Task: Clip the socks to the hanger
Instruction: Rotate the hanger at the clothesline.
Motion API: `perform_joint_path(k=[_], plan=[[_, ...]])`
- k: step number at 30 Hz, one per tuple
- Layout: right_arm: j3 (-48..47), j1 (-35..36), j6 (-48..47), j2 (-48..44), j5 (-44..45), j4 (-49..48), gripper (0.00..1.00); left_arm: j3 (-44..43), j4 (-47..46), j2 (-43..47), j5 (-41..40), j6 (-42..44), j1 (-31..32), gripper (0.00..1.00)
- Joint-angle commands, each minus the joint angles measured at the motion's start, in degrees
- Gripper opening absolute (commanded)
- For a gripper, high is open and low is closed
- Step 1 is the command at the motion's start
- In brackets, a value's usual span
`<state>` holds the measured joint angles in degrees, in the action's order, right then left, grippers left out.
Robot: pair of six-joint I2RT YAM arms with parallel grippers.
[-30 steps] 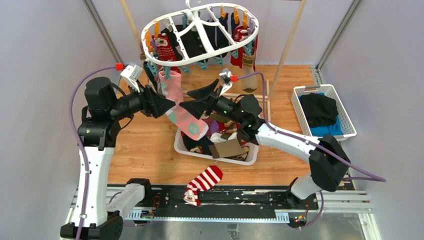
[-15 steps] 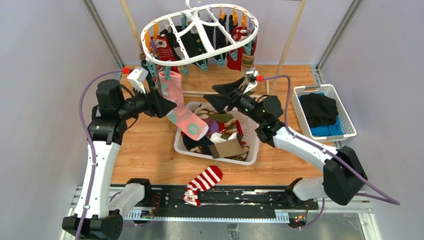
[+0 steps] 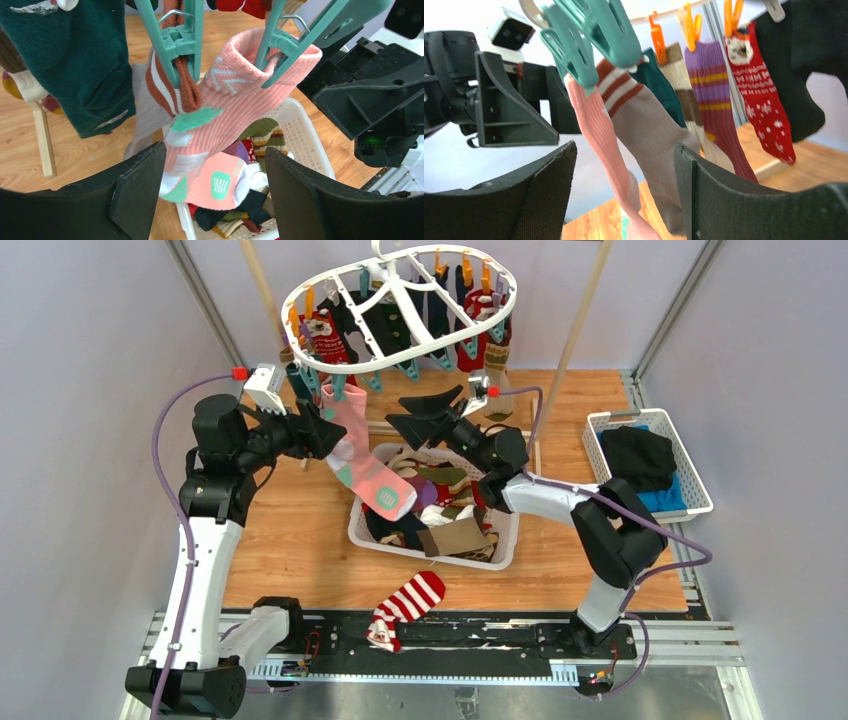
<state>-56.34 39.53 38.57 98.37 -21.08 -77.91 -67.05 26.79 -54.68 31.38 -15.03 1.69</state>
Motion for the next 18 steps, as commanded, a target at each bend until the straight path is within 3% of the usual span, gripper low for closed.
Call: perform_joint_path(k=[1,6,18], plan=[[-4.7,-0.7,2.9,1.9,-2.9,-8.7,0.71,0.6,-1.7,-0.1,-1.1,0.4,0.2,0.76],[-9.4,-0.6,7.2,5.8,-5.7,-10.9,0.72,0.3,-1.5,-0.7,-1.0,0.2,0.2,0.76],[-16.6,-0.8,13.6,10.9,-7.4,-12.8,0.63,-1.4,0.5,-0.1,-0.4,0.6,0.1,0.76]])
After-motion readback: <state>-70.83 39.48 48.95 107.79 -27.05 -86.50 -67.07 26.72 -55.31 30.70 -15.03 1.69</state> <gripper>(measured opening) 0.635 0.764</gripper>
